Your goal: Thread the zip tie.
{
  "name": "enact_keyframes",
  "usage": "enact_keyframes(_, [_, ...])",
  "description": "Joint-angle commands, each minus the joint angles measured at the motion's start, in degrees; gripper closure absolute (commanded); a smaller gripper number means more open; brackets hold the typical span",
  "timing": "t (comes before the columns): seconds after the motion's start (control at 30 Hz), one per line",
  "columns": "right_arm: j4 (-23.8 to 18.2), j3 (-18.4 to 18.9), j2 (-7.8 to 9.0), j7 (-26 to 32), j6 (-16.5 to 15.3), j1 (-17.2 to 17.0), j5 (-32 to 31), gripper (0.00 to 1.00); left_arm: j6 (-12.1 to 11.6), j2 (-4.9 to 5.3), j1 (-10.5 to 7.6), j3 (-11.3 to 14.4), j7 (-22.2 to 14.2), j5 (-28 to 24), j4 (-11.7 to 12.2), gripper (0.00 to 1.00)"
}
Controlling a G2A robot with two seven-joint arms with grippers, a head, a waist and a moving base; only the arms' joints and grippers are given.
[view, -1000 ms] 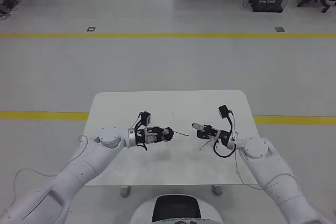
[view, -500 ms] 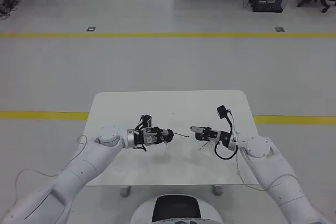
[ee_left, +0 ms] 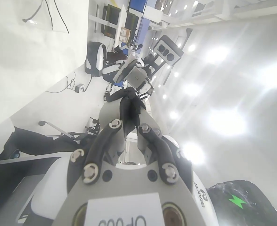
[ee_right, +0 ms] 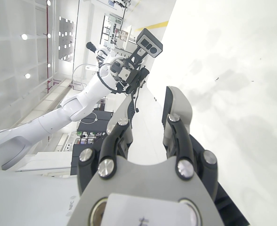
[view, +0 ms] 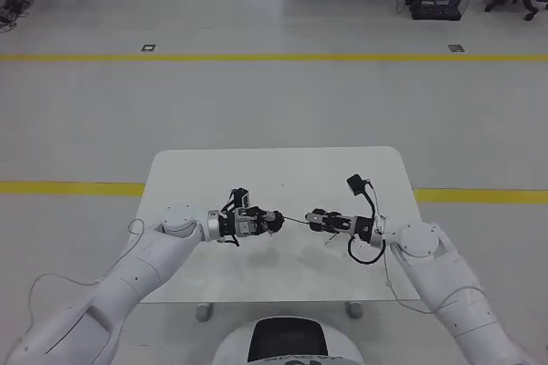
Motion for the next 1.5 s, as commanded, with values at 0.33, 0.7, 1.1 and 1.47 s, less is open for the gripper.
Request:
enact_keyframes(0.33, [-1.05, 0.40, -0.01, 1.06, 0.00, -0.44, -0.62, 0.75, 0.14, -0.54, -0.01, -0.36, 0.18, 0.44, 1.07, 1.00])
enact_keyframes(0.7, [-1.35, 0.12, -0.04, 1.94, 0.00, -0.45, -1.15, 0.83, -0.21, -0.86, -0.01, -0.74, 0.73, 1.70, 1.25, 1.00])
enact_keyframes(1.1, [-1.41, -0.07, -0.04, 2.29, 0.00, -0.38, -1.33, 0.84, -0.12, -0.96, 0.29, -1.31, 0.50, 2.94, 0.67, 1.00])
enact_keyframes(1.47, [-1.11, -0.27, -0.07, 2.14, 0.00, -0.13, -1.49, 0.84, 0.15, -0.97, 0.49, -1.84, 0.45, 4.06, 0.34, 1.00])
